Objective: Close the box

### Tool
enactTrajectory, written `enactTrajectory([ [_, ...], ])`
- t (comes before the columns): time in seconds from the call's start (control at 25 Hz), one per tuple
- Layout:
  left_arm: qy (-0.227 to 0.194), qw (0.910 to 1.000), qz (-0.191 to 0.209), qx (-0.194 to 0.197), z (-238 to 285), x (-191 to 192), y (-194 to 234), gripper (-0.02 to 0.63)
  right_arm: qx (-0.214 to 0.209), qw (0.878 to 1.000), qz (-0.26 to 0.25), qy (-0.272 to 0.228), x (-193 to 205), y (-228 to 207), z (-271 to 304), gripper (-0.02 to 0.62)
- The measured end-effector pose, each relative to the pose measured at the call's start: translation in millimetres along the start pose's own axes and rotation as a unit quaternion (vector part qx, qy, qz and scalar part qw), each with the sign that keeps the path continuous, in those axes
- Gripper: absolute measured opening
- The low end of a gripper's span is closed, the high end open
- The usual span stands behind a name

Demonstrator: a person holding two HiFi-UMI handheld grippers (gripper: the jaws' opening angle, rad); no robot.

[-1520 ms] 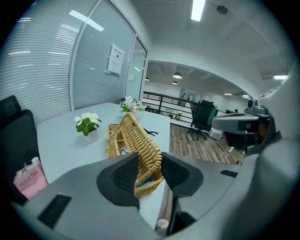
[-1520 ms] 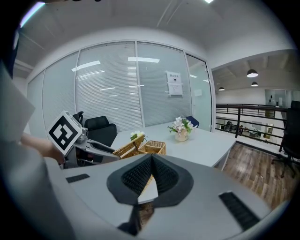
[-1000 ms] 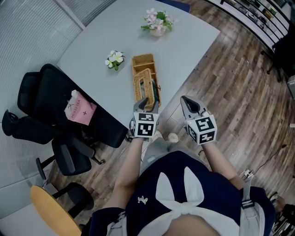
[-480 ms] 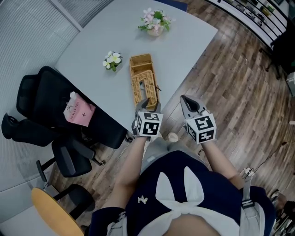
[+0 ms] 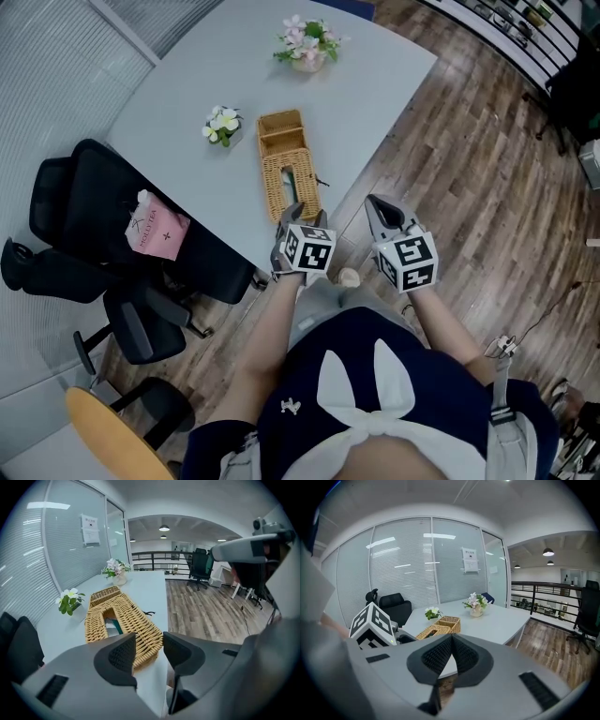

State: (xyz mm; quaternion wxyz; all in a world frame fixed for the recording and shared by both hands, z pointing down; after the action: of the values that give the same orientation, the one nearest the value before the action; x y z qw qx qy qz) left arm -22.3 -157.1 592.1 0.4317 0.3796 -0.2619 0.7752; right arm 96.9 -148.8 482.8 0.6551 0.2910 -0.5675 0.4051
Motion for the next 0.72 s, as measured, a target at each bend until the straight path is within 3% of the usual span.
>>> enactTrajectory([
  [0.48, -0.012, 0.9999, 0.002, 0.007, 2, 5, 0, 0.189, -0.002, 1.0, 0.006, 0.007, 7, 3, -3, 0.005],
  [0.72, -0.046, 0.9951, -0.086, 0.015, -14, -5, 7, 0.19, -0.014, 1.0, 0.007, 0.007, 8, 8, -5, 0.005],
])
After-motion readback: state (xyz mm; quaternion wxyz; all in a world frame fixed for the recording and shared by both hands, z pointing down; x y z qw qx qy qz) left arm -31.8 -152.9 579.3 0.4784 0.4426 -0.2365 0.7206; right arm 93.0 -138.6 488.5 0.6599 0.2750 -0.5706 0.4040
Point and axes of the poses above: the fingertips, and each gripper's own axes: z forward along the fingers, y to its left, x out of its underside, the point moved 1 cm from there along -z, backward along the fingers, and after that the axes turned 15 degrees about -y, right-handed, at the moved point
